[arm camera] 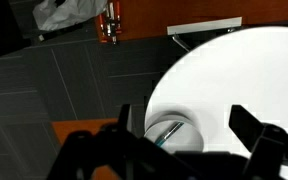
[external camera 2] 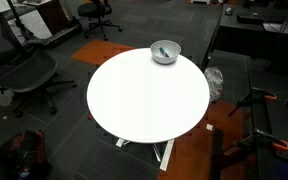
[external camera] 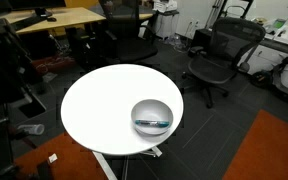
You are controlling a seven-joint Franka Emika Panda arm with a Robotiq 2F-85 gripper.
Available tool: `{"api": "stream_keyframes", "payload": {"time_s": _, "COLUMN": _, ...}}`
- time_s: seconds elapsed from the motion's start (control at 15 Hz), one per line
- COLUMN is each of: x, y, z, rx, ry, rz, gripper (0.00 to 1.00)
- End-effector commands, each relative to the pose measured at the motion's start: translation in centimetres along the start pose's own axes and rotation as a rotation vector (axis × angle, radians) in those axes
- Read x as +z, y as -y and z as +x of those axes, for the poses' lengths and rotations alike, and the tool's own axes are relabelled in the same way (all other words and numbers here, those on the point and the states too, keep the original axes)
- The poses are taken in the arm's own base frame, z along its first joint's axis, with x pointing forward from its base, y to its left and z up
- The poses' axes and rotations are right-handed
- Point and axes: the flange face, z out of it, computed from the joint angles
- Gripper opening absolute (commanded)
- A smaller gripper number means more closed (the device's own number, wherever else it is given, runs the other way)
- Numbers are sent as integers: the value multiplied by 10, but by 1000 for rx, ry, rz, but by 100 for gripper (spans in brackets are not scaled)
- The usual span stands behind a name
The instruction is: Take the pen out of the bowl and put it on the table
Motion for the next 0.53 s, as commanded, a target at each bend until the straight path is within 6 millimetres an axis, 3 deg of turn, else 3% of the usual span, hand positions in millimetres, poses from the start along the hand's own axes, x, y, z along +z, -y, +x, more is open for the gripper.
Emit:
{"api": "stream_keyframes", "payload": {"time_s": 0.0, "x": -1, "y": 0, "z": 0, "rx": 0, "ry": 1, "rz": 0, "gripper": 100}}
{"api": "stream_keyframes", "payload": {"time_s": 0.47, "x": -1, "y": 1, "z": 5, "rx": -7, "ry": -1, "rz": 2, "gripper": 100}}
